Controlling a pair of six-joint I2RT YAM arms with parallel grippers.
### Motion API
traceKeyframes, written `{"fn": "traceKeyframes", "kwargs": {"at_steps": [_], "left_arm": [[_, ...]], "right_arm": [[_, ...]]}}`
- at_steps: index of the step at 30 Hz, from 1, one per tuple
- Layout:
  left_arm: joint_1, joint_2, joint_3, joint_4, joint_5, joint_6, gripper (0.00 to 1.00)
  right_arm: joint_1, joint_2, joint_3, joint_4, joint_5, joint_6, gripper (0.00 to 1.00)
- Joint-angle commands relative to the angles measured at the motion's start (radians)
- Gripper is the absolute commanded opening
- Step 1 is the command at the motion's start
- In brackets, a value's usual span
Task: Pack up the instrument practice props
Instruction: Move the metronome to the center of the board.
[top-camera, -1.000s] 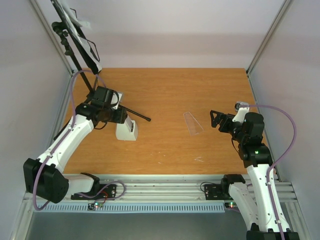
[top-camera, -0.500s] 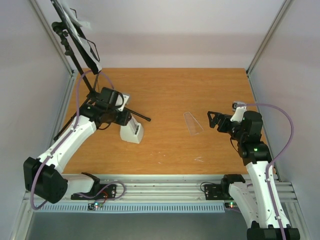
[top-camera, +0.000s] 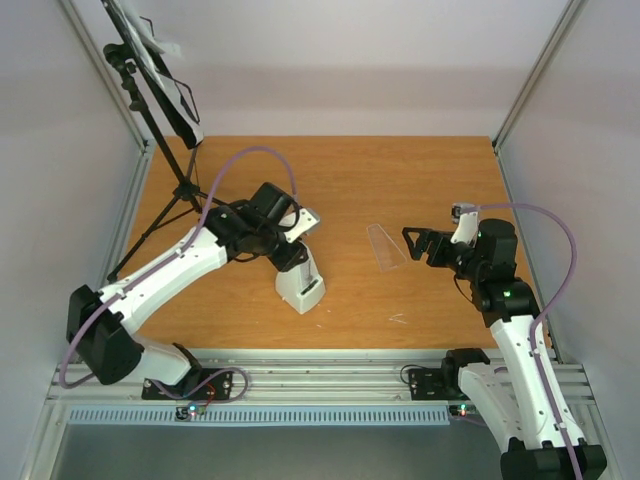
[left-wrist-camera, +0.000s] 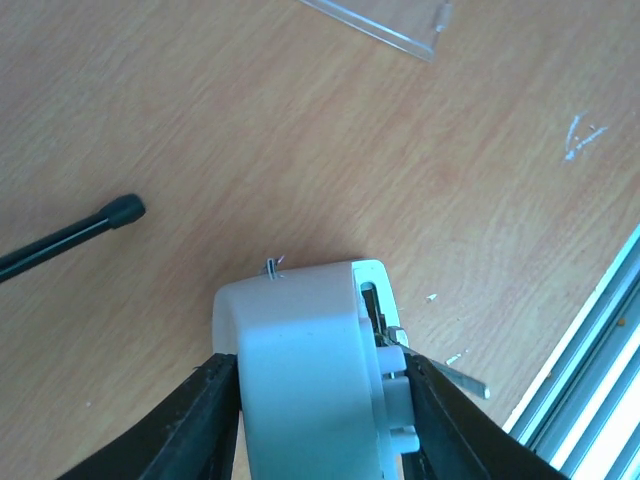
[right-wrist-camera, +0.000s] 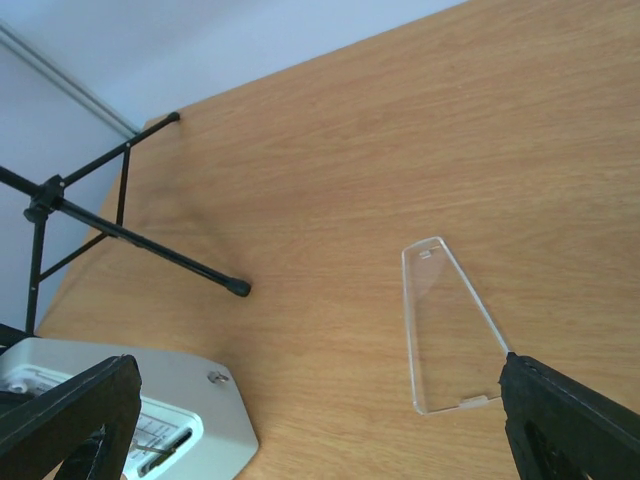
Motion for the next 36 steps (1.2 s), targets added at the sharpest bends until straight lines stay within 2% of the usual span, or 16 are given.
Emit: {"fn": "traceKeyframes", "kwargs": {"at_steps": [1, 5, 9, 14, 17, 19, 22, 24, 27, 29, 32, 36], "left_arm": [[-0.051, 0.040, 0.075, -0.044, 0.047, 0.075, 0.35], [-0.083, 0.076, 0.115, -0.071, 0.049, 0.108, 0.37], [-0.094, 0.073, 0.097, -0.060, 0.045, 0.120, 0.44], [-0.106, 0.037, 0.076, -0.048, 0.016, 0.122, 0.77], [-0.106, -0.013, 0.054, -0.036, -0.022, 0.119, 0.90], [-0.106, -0.066, 0.031, -0.025, -0.071, 0.110, 0.94], [-0.106, -0.193, -0.013, -0.012, -0.167, 0.063, 0.95], [-0.106, -0.291, -0.056, -0.006, -0.239, -0.001, 0.95], [-0.106, -0.467, -0.150, 0.010, -0.316, -0.196, 0.98], [-0.105, -0.600, -0.272, 0.090, -0.270, -0.328, 0.99], [-0.105, -0.778, -0.461, 0.209, -0.230, -0.490, 0.99], [-0.106, -0.884, -0.566, 0.186, -0.284, -0.626, 0.99]], "right_arm": [[0.016, 0.001, 0.005, 0.011, -0.030, -0.016, 0.99], [0.027, 0.001, 0.000, 0.011, -0.024, -0.017, 0.98], [0.034, 0.003, -0.008, 0.011, -0.025, -0.016, 0.99], [0.037, 0.005, -0.008, -0.015, 0.057, -0.025, 0.99], [0.038, -0.006, -0.006, -0.021, 0.061, -0.022, 0.98], [0.038, -0.015, -0.007, -0.026, 0.050, -0.018, 0.99], [0.038, -0.030, -0.019, -0.027, 0.038, -0.002, 0.98], [0.037, -0.029, -0.027, -0.029, 0.028, 0.009, 0.99], [0.048, -0.013, -0.042, -0.022, -0.049, 0.012, 0.97], [0.096, -0.008, -0.051, -0.001, -0.118, 0.000, 0.94], [0.222, -0.012, -0.055, -0.011, -0.056, -0.025, 0.92], [0.322, 0.042, -0.079, -0.036, 0.013, 0.003, 0.89]]}}
